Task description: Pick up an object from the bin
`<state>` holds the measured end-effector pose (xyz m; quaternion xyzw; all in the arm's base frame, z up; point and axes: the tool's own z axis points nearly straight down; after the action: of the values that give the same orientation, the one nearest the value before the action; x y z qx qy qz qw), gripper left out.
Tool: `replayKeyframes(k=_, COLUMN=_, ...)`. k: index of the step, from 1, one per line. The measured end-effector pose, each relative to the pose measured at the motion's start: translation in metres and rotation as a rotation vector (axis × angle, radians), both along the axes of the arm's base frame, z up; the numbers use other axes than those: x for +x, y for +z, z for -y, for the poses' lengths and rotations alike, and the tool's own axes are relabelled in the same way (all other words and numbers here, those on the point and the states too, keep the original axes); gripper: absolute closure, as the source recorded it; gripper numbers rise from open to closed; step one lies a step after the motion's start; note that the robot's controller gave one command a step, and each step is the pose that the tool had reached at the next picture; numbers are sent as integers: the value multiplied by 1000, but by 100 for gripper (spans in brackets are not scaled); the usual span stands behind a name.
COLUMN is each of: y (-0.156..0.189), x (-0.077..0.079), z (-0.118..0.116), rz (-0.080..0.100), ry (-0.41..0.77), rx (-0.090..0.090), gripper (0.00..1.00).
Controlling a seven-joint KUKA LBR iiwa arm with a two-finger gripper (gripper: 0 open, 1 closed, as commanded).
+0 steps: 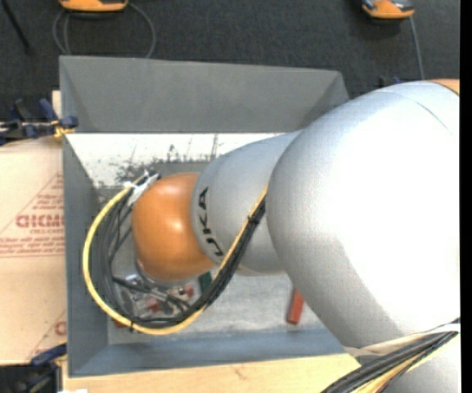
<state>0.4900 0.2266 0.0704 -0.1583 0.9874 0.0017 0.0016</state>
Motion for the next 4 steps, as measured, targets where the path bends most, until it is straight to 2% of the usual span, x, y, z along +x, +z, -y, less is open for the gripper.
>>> replayKeyframes(k=1, y=1, x=2, z=0, rz=4, ry=-1, rx=1, gripper=0)
replayKeyframes(k=2, y=0, x=0, z=0, rz=0, ry=-1, rx=0, gripper=100)
replayKeyframes(k=3, y=0, x=-4, z=-14, rz=2, ry=0, rx=1, gripper=100)
replayKeyframes(k=4, y=123, x=2, z=-12, rz=8, ry=21, rx=-1, gripper=100)
